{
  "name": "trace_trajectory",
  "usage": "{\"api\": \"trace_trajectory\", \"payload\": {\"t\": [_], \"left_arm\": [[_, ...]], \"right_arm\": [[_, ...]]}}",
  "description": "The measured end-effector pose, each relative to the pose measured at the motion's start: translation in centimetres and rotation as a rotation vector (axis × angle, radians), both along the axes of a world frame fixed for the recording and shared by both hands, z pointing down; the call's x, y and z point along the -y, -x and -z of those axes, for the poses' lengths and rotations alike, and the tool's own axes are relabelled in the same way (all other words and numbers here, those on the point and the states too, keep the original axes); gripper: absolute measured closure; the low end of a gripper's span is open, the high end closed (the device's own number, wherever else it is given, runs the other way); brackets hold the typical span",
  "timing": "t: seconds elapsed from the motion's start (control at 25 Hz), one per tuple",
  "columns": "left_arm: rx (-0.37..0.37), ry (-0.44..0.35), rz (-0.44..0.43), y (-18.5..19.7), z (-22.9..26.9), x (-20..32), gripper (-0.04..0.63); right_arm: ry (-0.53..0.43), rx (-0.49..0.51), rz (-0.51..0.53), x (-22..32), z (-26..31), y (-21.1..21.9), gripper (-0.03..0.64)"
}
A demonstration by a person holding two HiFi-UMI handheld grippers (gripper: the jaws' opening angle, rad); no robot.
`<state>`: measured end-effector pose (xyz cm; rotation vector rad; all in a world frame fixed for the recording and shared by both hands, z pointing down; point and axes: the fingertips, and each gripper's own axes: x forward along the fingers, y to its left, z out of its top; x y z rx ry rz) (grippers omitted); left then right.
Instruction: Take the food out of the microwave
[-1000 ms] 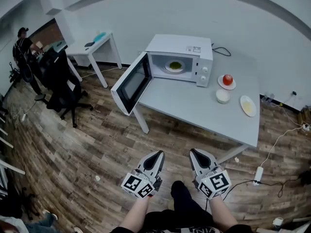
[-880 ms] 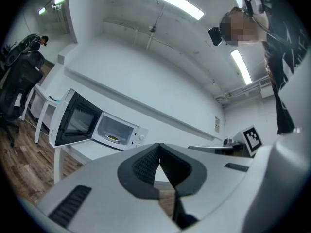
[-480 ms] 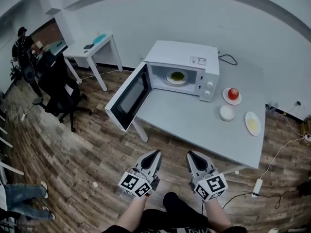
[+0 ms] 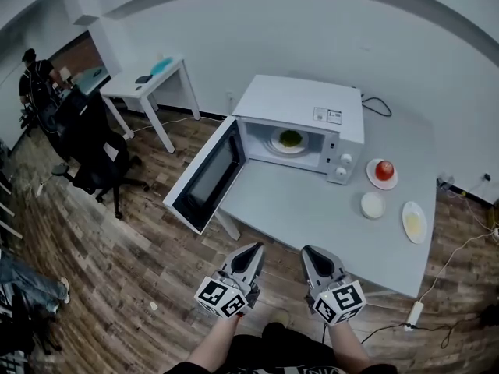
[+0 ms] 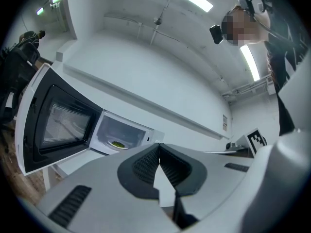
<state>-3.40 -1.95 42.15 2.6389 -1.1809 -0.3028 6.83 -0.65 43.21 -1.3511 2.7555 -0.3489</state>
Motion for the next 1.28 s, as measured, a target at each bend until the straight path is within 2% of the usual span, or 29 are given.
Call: {"api": "trace_trajectory", "payload": {"t": [0.76,1.28], "left_arm": [[-0.005,0.026,-0.014,-0.5,-2.1,7.6,0.586],[0.002,0.031,-0.058,-0.4,-3.1,15.8,0.586]], "right_arm": [[0.079,0.035,-0.023,7.3,-2.8,-0.2,0.581],[0.11,-0.009,-0.066,14.7,-4.6,0.8,0.581]]}}
